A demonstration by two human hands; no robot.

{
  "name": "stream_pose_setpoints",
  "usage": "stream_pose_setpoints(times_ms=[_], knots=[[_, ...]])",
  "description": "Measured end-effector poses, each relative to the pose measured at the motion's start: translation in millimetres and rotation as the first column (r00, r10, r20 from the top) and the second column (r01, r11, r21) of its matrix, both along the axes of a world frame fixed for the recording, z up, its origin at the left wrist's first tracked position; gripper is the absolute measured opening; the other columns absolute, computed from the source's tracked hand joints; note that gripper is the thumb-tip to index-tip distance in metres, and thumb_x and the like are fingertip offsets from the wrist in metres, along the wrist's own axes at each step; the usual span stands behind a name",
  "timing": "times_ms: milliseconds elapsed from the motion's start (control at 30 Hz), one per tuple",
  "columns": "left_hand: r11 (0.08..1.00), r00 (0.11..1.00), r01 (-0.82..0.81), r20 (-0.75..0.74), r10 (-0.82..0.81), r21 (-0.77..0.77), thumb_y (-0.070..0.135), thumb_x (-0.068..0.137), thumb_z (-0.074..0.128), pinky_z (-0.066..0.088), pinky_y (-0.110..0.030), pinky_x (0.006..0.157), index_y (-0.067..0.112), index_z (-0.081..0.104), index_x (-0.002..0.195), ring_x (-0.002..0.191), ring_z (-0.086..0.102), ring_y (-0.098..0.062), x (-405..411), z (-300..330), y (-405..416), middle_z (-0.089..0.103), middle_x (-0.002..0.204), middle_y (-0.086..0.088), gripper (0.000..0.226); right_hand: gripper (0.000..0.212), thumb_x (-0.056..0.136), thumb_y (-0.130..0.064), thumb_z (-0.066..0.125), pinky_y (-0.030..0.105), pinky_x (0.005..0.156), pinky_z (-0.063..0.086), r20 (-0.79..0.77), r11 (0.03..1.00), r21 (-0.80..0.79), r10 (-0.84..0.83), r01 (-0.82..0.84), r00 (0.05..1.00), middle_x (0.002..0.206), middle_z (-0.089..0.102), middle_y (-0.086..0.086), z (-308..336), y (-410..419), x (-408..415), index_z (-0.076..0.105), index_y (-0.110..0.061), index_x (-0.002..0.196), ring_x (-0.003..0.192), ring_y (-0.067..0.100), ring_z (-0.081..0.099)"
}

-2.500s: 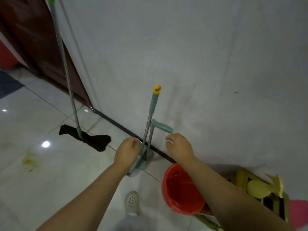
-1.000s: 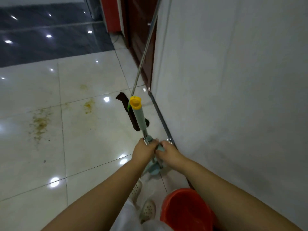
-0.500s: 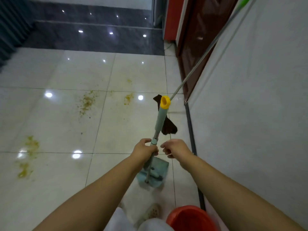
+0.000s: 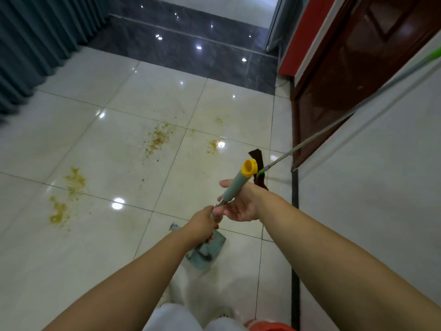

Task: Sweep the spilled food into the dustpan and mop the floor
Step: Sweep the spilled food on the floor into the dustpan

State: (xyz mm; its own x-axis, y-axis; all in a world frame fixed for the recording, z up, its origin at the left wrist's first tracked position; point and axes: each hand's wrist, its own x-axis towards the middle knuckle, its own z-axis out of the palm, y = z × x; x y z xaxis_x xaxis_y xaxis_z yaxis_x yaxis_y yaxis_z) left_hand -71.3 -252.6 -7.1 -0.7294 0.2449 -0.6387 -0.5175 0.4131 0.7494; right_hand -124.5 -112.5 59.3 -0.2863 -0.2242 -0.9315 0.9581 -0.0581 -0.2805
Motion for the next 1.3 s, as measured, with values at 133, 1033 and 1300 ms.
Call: stream_pose_setpoints(times_ms=[133,1033,1300], knots=[[0.998,0.998,-0.065,0.013,0.065,-0.009,0.046,0.099,0.031,0.04,-0.021,0.045,0.018,0.051,0.117,0.056,0.047,-0.013,-15,4,-46,0.058,0.084,0.0,0.039,0.039,0.09,-0.023,0.058,0.018,0.055,0.054,0.062,1.0,0.018,-0.01,0.009,0.998,0.091,0.06,0.025,1,-54,-25,0.052,0.014,0.1,0.05,0.017,0.06],[0.937,0.937,-0.301,-0.239,0.256,-0.176,0.033,0.101,0.026,0.039,-0.027,0.058,0.016,0.055,0.115,0.068,0.054,-0.023,-134,17,-257,0.06,0.08,-0.008,0.037,0.009,0.094,-0.001,0.045,0.02,0.041,0.052,-0.158,0.982,-0.107,-0.174,0.158,0.972,0.083,0.06,0.025,8,-271,-133,0.047,0.004,0.101,0.048,0.018,0.057],[0.889,0.892,-0.441,-0.172,0.418,-0.128,0.028,0.102,0.029,0.032,-0.023,0.048,0.006,0.054,0.113,0.053,0.04,-0.016,-135,26,-319,0.05,0.073,-0.003,0.035,0.013,0.091,0.007,0.038,0.014,0.027,0.035,-0.032,0.997,0.019,-0.072,0.072,0.997,0.082,0.05,0.018,10,-277,-166,0.047,0.003,0.099,0.029,0.009,0.038]])
